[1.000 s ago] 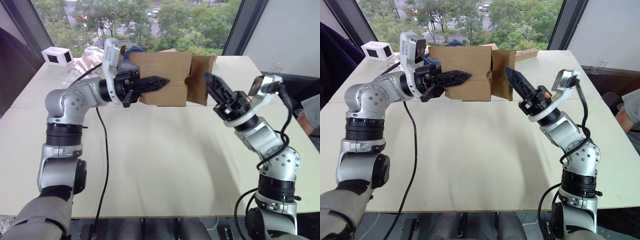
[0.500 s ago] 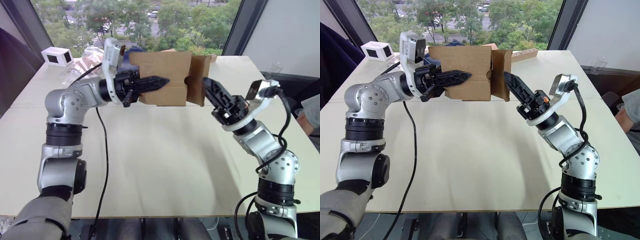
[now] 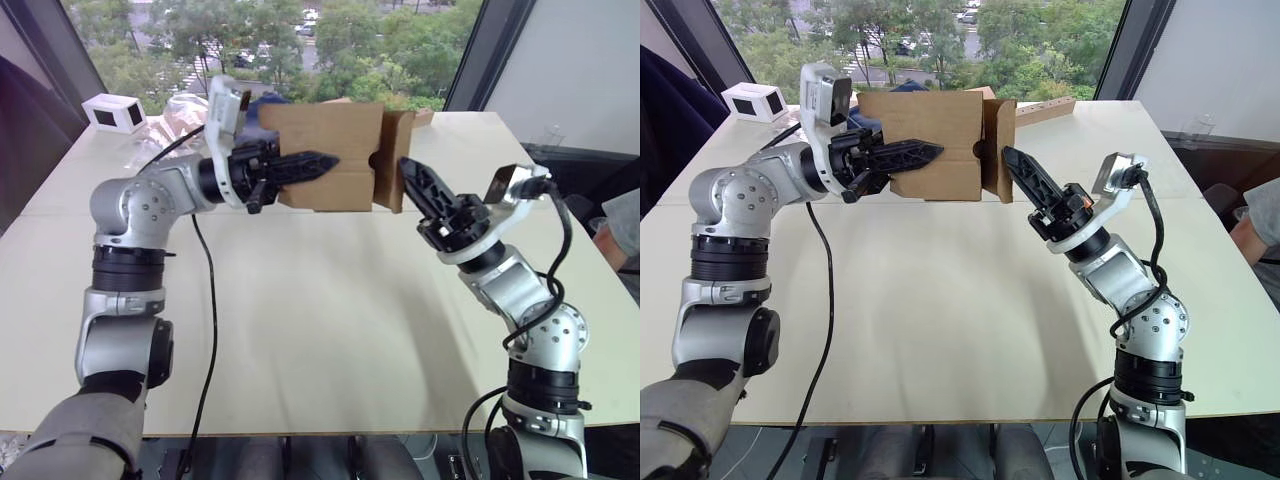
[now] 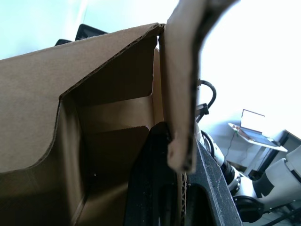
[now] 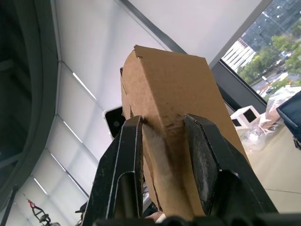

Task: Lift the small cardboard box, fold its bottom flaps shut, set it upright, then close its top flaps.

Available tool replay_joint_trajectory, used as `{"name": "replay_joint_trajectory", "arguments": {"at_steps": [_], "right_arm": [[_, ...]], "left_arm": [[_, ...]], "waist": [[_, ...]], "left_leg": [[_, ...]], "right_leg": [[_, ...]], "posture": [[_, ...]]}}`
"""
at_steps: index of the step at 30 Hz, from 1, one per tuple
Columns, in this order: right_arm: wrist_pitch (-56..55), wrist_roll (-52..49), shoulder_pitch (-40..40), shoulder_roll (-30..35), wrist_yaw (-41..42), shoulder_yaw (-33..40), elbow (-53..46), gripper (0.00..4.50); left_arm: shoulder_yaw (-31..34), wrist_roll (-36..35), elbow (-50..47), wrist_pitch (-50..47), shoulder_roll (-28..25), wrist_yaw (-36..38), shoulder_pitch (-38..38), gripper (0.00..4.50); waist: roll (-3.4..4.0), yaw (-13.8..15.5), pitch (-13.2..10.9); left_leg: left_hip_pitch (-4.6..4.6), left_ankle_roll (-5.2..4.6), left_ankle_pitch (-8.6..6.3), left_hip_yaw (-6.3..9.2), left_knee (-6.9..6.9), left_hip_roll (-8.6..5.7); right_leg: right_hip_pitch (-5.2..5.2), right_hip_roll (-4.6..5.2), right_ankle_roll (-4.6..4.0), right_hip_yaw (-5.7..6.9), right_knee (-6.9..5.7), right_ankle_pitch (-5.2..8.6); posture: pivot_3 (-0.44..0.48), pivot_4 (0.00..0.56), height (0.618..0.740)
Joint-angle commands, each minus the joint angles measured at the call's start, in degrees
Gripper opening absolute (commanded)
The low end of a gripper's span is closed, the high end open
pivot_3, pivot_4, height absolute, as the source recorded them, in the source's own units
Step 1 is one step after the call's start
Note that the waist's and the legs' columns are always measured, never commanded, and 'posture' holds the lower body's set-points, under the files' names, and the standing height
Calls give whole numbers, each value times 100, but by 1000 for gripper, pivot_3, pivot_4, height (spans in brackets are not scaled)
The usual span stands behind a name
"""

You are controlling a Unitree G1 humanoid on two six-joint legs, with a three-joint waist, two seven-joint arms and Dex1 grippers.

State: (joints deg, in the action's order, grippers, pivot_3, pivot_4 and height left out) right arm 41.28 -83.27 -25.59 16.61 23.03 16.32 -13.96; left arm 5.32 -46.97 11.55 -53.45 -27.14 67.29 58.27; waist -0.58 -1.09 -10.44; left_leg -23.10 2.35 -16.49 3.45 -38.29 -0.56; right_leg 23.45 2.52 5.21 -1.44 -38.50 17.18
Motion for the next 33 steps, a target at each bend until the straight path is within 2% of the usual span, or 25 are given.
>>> {"name": "replay_joint_trajectory", "arguments": {"at_steps": [1,2,24,33], "right_arm": [[-137,74,-14,-89,-2,-28,-232,909],[-148,75,-15,-102,-1,-35,-233,731],[-499,329,-131,-758,-367,-516,-614,731],[-450,131,-67,-976,-483,-727,-711,731]], "left_arm": [[158,-121,-75,27,-11,-16,172,0],[161,-125,-76,26,-9,-19,171,0],[215,-116,-114,133,228,-202,110,0],[272,-45,-53,226,283,-304,101,0]], "waist": [[0,0,0],[0,1,0],[1,-3,0],[1,-8,0]], "left_leg": [[0,0,0,0,0,0],[0,0,0,0,0,0],[0,3,2,0,0,0],[0,4,2,0,1,0]], "right_leg": [[0,0,0,0,0,0],[0,0,0,0,0,0],[2,0,0,0,-1,0],[3,0,0,0,-2,0]], "posture": [[0,150,740],[0,150,740],[0,150,740],[0,150,740]]}}
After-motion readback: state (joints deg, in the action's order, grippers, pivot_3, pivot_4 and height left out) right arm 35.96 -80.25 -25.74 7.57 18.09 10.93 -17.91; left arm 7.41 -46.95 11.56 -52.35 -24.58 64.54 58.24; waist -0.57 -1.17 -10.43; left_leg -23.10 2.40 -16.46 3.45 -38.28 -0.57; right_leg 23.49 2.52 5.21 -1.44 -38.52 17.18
